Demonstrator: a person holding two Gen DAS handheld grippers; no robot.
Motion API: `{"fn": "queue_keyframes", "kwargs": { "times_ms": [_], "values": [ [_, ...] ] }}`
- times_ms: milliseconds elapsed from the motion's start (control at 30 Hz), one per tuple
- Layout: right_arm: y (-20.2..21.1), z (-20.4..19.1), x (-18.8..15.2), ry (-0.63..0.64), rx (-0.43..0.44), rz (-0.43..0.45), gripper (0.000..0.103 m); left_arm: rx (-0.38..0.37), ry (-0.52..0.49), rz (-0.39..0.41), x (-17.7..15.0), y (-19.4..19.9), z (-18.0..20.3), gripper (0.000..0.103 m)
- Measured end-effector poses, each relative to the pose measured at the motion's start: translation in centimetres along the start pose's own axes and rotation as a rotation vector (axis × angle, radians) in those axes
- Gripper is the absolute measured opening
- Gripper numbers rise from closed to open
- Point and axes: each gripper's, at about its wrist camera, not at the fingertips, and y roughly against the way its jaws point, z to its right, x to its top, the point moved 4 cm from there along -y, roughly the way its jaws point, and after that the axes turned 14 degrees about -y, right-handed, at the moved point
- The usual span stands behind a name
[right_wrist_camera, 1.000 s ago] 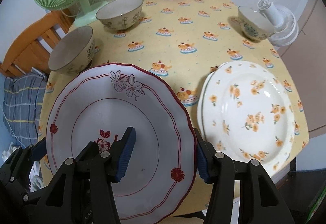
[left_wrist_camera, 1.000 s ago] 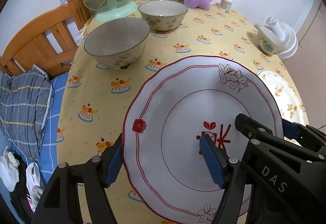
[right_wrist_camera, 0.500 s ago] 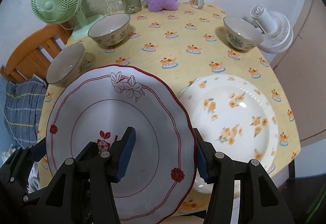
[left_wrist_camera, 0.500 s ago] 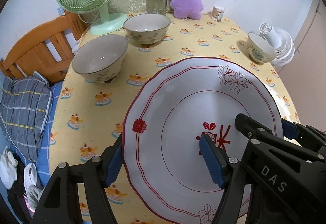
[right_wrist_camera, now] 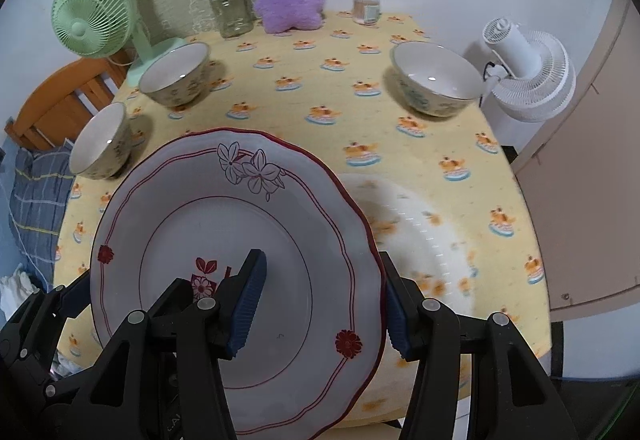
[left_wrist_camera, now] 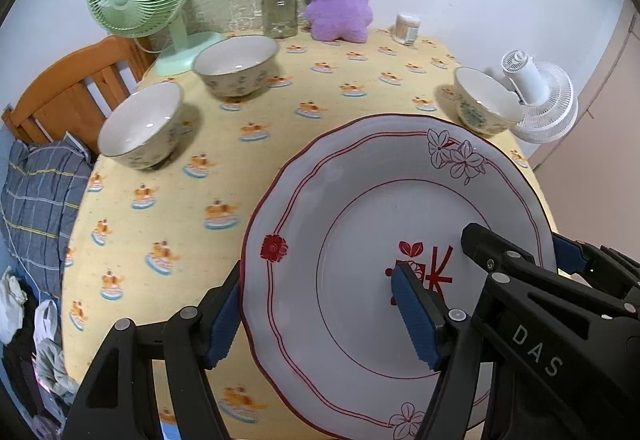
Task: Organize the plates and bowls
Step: 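Carry the red-rimmed plate with both grippers over the flower plate stack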
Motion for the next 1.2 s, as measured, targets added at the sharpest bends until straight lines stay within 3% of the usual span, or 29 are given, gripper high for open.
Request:
{"fn": "queue_keyframes", "kwargs": {
  "times_ms": [600,800,1200],
  "values": [
    [-3.1,9.1,1.7,0.041,-0.072,-0.076,0.058,-0.062,0.058,-0.09,0.2,-4.4,8.3,0.071],
    [-4.4,10.0,1.7,0.046,-0.084,-0.105,0.058,-0.072,0.068,-0.127,0.0,-5.7,9.0,0.071],
    [-5.5,9.3,2.0,0.082,-0.065,-0.125,0.058,-0.001,0.058,-0.182,0.5,-6.8,8.5,0.071]
  ]
}}
